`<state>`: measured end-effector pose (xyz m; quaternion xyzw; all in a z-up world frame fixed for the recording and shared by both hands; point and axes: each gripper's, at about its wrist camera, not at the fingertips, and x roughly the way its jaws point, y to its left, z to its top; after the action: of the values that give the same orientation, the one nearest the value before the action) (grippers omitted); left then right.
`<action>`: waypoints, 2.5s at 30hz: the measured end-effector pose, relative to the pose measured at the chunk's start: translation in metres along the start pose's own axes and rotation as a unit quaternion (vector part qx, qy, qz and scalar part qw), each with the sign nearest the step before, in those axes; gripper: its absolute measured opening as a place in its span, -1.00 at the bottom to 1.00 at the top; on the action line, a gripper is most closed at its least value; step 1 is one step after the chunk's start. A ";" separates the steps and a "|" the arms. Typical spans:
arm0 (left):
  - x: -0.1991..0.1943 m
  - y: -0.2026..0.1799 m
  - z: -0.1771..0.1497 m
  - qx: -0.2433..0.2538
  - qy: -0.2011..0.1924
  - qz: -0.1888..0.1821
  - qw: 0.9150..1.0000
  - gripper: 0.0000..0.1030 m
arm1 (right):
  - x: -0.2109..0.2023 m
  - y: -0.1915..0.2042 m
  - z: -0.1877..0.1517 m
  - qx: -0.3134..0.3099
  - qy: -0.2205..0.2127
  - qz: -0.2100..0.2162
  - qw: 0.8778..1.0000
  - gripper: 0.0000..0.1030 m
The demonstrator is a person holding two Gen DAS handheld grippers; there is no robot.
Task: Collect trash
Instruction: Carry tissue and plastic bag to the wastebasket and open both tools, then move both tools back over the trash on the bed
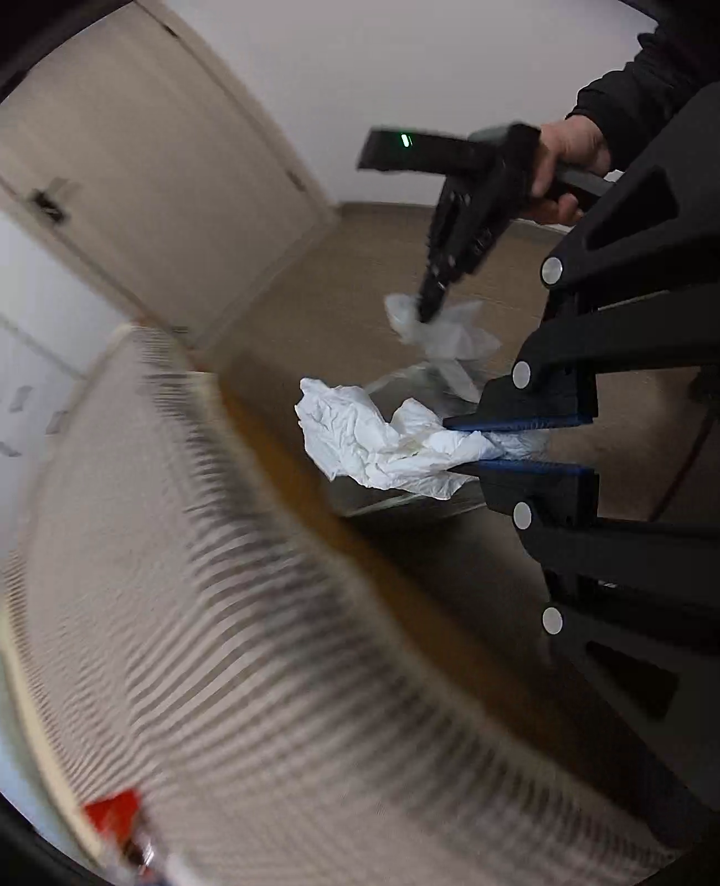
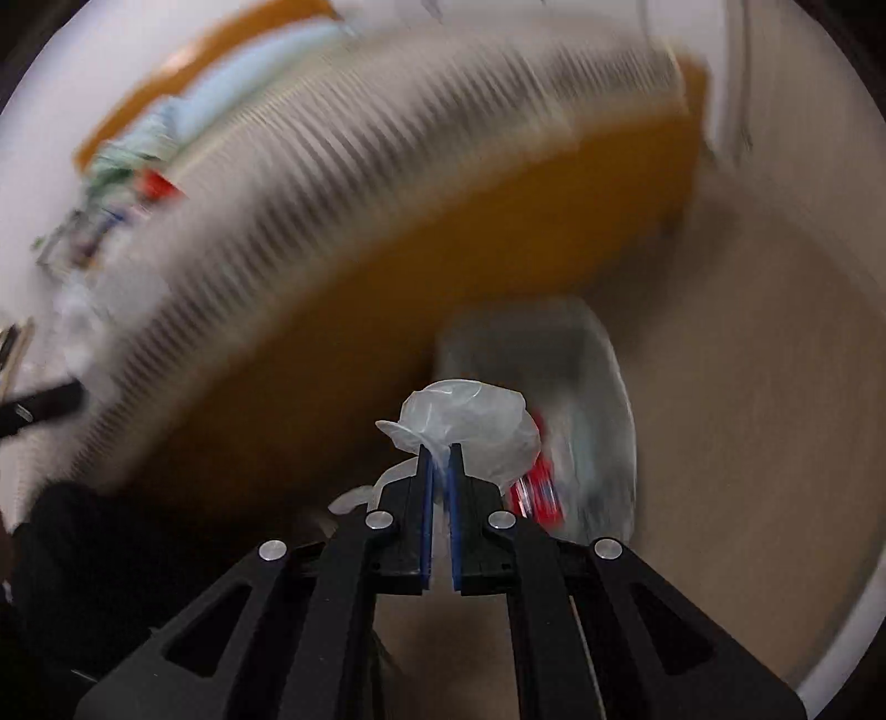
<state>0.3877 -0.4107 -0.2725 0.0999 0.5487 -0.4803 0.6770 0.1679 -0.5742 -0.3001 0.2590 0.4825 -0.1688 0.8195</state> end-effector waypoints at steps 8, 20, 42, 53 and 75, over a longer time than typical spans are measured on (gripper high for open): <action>0.097 0.011 -0.001 0.037 0.115 0.017 0.993 -0.88 | 0.104 -0.042 -0.005 0.030 0.074 -0.034 0.996 -0.90; 0.187 0.002 0.021 0.055 0.151 0.002 0.987 -0.88 | 0.159 -0.101 0.079 0.068 0.029 -0.060 0.996 0.47; 0.214 0.024 0.019 -0.090 0.121 0.055 0.987 0.57 | 0.066 -0.102 -0.011 0.136 0.021 -0.057 0.989 0.47; 0.090 -0.002 0.011 0.019 -0.004 0.088 0.996 0.57 | 0.005 -0.052 0.009 0.076 -0.004 -0.086 0.993 0.47; -0.241 0.170 -0.090 -0.164 -0.302 0.218 0.913 0.71 | -0.071 0.253 0.042 -0.212 -0.113 0.051 0.969 0.47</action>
<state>0.4738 -0.1330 -0.1707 -0.0457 0.3536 -0.2311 0.9052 0.2968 -0.3918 -0.1548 0.0828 0.3972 -0.0488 0.9127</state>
